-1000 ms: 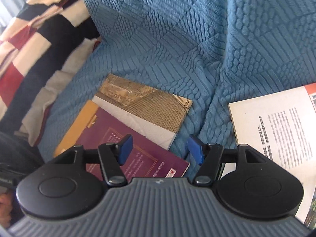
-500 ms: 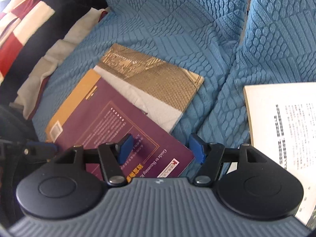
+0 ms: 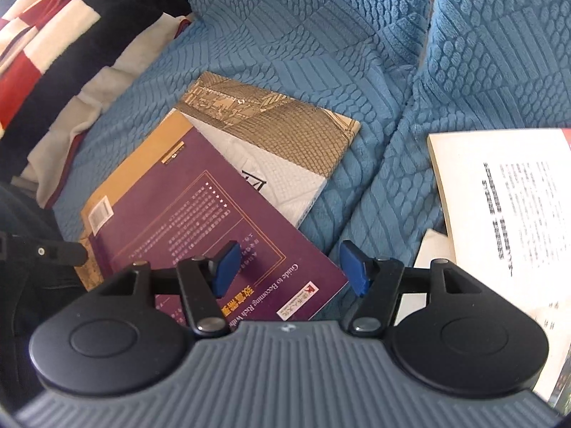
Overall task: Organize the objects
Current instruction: 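Lower the purple book onto the painted-cover book and open the left gripper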
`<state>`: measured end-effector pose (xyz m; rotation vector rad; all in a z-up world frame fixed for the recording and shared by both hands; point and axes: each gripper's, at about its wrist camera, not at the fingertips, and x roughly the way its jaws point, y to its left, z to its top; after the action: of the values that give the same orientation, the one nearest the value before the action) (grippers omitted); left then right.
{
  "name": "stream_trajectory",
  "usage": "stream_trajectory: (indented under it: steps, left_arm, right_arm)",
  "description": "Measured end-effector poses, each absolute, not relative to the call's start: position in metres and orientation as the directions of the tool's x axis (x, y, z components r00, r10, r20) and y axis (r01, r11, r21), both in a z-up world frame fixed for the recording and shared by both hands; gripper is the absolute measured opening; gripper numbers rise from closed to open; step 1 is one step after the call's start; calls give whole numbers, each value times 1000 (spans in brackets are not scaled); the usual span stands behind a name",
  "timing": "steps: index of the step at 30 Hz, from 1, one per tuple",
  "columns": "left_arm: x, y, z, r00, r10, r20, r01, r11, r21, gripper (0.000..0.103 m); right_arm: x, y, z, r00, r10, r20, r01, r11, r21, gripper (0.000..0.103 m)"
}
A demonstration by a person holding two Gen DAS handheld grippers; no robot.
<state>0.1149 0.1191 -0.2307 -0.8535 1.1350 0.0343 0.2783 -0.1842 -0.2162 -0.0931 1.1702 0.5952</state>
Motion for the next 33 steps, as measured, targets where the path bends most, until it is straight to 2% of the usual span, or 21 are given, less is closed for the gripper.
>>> stream_trajectory:
  steps: [3, 4, 5, 15, 20, 24, 27, 33]
  left_arm:
    - [119, 119, -237, 438, -403, -804, -432, 690, -581, 31]
    - [121, 118, -239, 433, -413, -801, -428, 687, -586, 26]
    - [123, 117, -240, 430, -419, -800, -426, 687, -589, 25]
    - [135, 114, -239, 434, -397, -809, -411, 712, -570, 24]
    - [154, 112, -232, 429, -373, -822, -375, 755, -538, 28]
    - [169, 118, -231, 451, -481, -752, -332, 692, -641, 25]
    - [184, 113, -224, 439, -395, -807, -301, 781, -547, 25]
    - [177, 125, -220, 455, -342, -822, -321, 798, -510, 27]
  right_arm:
    - [276, -188, -218, 247, 403, -881, -457, 850, 261, 63]
    - [274, -190, -218, 247, 406, -880, -451, 852, 267, 63]
    - [272, -190, -218, 249, 408, -878, -447, 853, 270, 63]
    - [250, -197, -215, 282, 396, -874, -406, 875, 265, 59]
    - [242, -206, -216, 273, 414, -869, -337, 887, 317, 51]
    - [234, -210, -217, 273, 442, -854, -297, 884, 362, 42]
    - [228, -207, -217, 282, 447, -849, -284, 884, 371, 39]
    - [216, -203, -216, 312, 436, -844, -257, 894, 366, 35]
